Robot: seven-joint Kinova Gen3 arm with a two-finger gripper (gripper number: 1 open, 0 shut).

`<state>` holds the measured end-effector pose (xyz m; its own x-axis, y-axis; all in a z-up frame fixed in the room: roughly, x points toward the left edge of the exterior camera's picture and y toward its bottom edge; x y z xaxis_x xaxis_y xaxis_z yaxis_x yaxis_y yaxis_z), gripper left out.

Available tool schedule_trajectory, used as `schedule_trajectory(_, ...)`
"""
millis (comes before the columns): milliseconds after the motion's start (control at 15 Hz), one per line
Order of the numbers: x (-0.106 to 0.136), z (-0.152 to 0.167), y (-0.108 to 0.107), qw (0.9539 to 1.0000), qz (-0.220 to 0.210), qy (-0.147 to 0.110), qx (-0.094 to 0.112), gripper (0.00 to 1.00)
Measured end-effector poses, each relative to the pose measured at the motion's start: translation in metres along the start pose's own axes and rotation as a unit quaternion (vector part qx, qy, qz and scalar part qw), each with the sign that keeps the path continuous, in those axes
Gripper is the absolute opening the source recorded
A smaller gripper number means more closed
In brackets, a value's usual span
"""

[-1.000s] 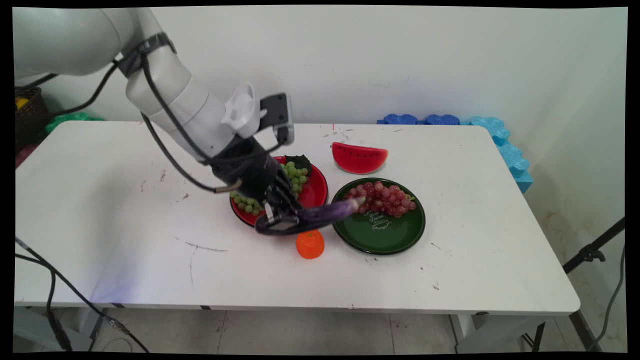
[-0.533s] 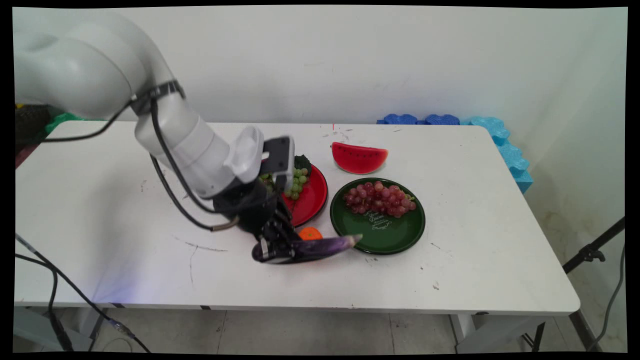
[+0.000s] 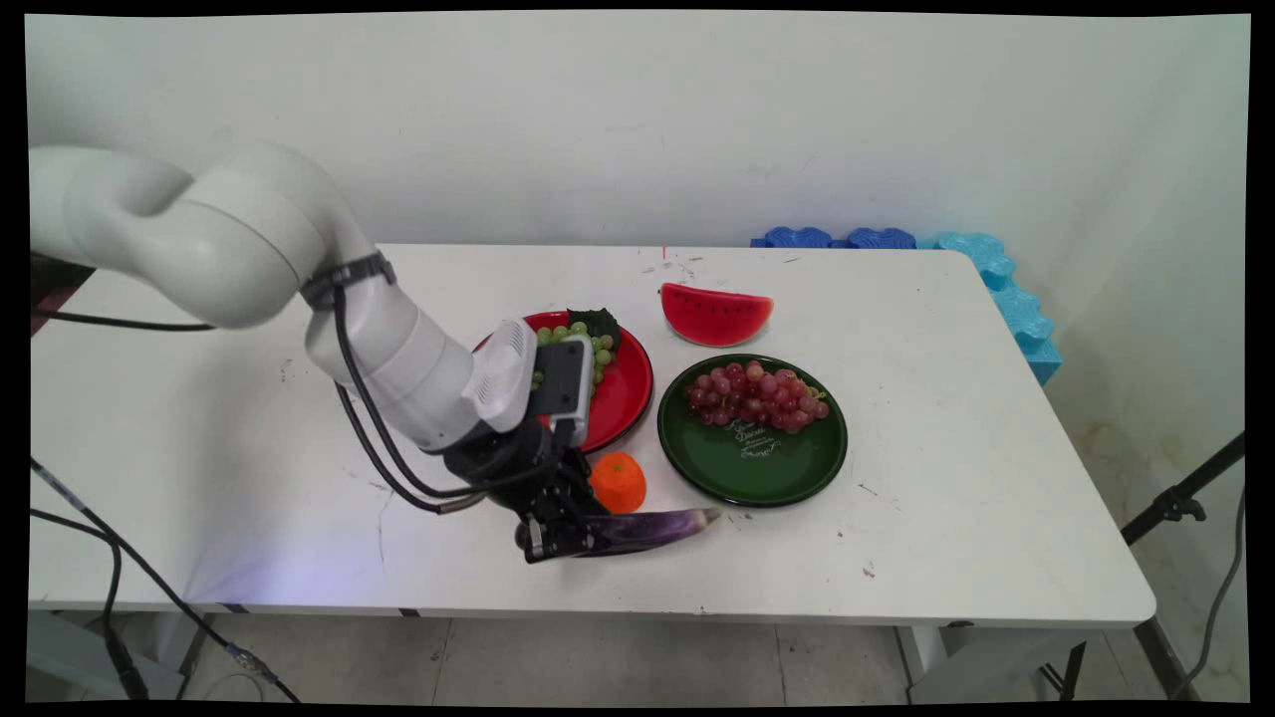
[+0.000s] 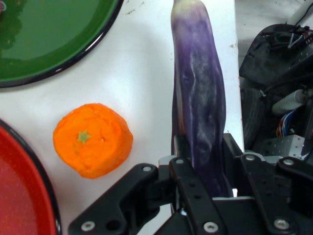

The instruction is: Place the picked object on the table

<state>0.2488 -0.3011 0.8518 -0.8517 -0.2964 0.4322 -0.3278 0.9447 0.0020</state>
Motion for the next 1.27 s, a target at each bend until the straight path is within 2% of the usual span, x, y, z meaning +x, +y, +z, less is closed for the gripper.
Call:
schedule_trajectory(867, -0.013, 0.038, -0.002, 0.9998, 0.014, 0.015, -0.001, 0.0)
schedule_trajectory(933, -0.013, 0.04, -0.002, 0.9997, 0.016, 0.016, -0.001, 1.0)
schedule_trajectory(1267, -0.011, 0.04, -0.004, 0.9996, 0.017, 0.025, -0.001, 1.0)
